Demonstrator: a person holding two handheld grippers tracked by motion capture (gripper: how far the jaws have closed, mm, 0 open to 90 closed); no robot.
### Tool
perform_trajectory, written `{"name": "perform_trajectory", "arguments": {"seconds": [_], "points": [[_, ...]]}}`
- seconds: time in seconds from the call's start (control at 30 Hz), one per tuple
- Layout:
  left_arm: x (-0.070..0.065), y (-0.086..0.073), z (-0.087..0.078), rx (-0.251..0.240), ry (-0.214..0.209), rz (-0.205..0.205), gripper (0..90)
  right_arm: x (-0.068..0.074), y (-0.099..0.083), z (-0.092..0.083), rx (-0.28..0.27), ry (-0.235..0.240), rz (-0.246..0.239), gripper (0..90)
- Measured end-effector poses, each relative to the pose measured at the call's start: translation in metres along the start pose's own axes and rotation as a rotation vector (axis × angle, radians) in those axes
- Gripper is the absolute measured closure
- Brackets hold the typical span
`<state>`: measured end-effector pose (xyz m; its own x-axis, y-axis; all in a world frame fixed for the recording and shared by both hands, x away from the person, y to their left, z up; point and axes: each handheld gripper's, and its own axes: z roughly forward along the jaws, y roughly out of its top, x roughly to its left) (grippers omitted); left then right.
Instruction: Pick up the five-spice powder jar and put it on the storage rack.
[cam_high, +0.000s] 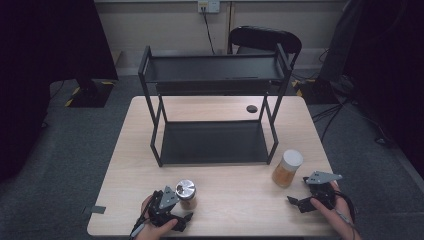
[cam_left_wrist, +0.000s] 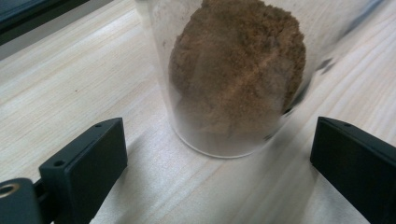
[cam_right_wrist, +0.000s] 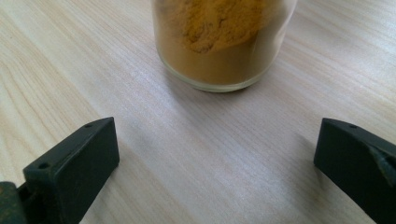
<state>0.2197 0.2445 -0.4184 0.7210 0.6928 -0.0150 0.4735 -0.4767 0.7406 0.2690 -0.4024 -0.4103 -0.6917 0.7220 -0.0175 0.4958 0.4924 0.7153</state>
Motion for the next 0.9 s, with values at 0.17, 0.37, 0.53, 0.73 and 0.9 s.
{"name": "perform_trajectory", "arguments": {"seconds": [0.17, 0.37, 0.53, 0.73, 0.9], "points": [[0.0012, -0.0011, -0.0011, -0.013, -0.001, -0.012, 3.6, 0.0, 0.0, 0.0, 0.0, 0.0, 0.0, 0.0], [0.0011, -0.001, -0.0022, -0.024, -0.001, -0.022, 3.6, 0.0, -0.0001, 0.0, 0.0, 0.0, 0.0, 0.0], [0.0015, -0.0004, -0.0012, -0.038, -0.008, -0.029, 3.3, 0.0, -0.0001, 0.0, 0.0, 0.0, 0.0, 0.0], [0.003, -0.0002, 0.0013, -0.053, -0.026, -0.043, 3.1, 0.0, -0.0001, 0.0, 0.0, 0.0, 0.0, 0.0], [0.0032, -0.0015, 0.0021, -0.073, -0.026, -0.067, 2.8, 0.0, -0.0001, 0.0, 0.0, 0.0, 0.0, 0.0]]}}
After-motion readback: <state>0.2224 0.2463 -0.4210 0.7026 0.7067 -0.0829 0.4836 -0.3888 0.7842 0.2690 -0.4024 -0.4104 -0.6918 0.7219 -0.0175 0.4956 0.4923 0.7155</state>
